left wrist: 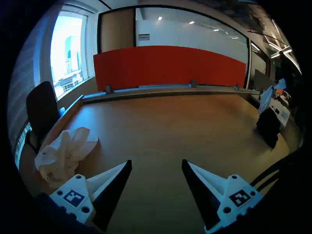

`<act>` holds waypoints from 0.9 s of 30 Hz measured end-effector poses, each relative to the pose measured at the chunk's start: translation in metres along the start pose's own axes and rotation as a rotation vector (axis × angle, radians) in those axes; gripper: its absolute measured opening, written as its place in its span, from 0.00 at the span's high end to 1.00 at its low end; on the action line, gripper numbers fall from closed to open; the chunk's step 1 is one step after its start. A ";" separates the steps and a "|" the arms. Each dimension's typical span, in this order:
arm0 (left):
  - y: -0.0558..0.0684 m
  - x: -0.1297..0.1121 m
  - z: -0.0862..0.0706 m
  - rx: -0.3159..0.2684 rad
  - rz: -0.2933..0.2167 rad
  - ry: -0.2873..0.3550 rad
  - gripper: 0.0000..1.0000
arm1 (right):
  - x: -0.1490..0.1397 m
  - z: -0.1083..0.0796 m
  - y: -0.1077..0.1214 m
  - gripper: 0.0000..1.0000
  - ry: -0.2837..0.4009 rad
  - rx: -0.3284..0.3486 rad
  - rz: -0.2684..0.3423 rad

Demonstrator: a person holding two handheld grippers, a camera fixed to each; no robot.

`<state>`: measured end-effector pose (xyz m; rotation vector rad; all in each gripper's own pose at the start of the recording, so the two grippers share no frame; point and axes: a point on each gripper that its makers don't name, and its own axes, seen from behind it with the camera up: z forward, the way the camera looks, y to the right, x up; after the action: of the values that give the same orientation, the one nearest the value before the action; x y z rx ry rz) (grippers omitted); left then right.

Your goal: Fold towel

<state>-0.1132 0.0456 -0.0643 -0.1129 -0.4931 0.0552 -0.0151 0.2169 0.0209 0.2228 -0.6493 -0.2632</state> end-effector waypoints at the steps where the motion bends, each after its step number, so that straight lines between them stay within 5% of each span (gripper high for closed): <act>1: 0.000 0.000 0.000 -0.001 0.001 0.000 0.05 | -0.003 -0.002 0.001 0.95 -0.002 -0.002 0.006; 27: -0.002 -0.001 -0.004 -0.015 0.009 0.000 0.05 | -0.070 -0.031 -0.009 0.95 -0.061 -0.039 0.073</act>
<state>-0.1123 0.0433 -0.0686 -0.1303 -0.4934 0.0605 -0.0512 0.2336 -0.0457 0.1534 -0.7109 -0.2128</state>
